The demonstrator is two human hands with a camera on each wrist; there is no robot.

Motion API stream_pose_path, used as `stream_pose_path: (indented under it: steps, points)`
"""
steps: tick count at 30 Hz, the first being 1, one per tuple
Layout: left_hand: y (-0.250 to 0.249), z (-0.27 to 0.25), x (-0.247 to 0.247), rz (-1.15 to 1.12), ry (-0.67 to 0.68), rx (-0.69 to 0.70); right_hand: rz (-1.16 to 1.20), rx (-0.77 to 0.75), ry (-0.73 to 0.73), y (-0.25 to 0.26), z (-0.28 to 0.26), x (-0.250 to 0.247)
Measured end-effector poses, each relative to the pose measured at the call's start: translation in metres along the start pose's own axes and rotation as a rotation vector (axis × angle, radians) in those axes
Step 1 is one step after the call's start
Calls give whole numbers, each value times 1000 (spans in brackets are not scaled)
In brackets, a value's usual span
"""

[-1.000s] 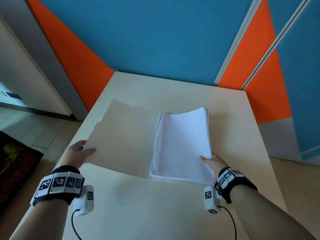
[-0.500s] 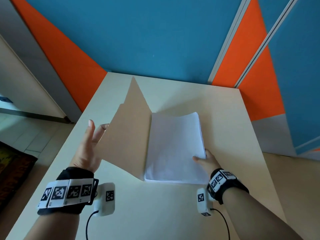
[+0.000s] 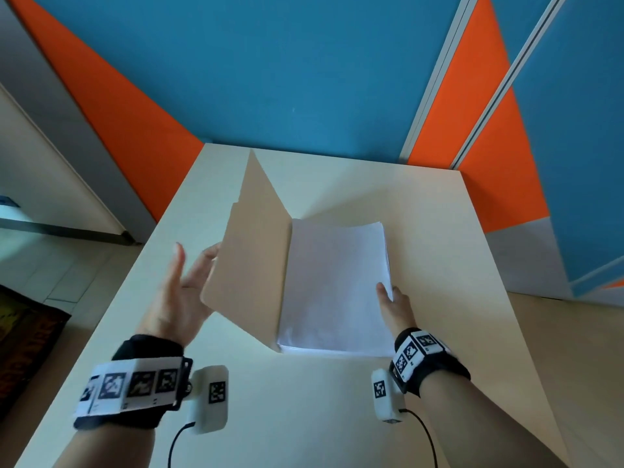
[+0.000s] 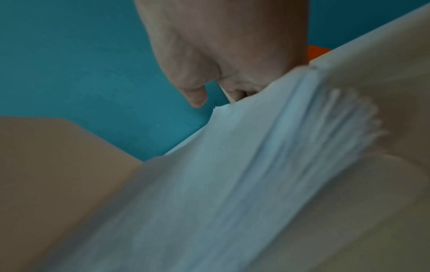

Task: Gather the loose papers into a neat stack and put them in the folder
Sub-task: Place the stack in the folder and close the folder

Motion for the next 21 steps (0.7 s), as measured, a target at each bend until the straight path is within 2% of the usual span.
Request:
stream_pose_path:
  steps: [2,5,11,13,16,18,21]
  points:
    - [14,4,20,133,-21,47,49,33,5,2,0,-4]
    - [53,16,40,514,-29,86,122,189,80,-2,4,-6]
    - [135,40,35,1351,203,-121,280,236,335,-3,-7,-25]
    - [146,43,36,1523,236,-121,271,191,377,-1,-5,-24]
    - [148,45,37,1561,233,-132,145,184,285,4,-3,-21]
    - [143,43,40,1461,189,-133,63,107,120,4,1,-14]
    - [136,41,38,1222,-57,-161,7,43,-108,-5,9,3]
Point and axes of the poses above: each hand's wrist, its own z-axis towards the middle knuckle, its own x-axis out of the palm, y = z × x, the point moved 2 cm from there along z, towards the middle knuckle, and after that the axes turned 3 degrees about x, right-handed, at the moved point
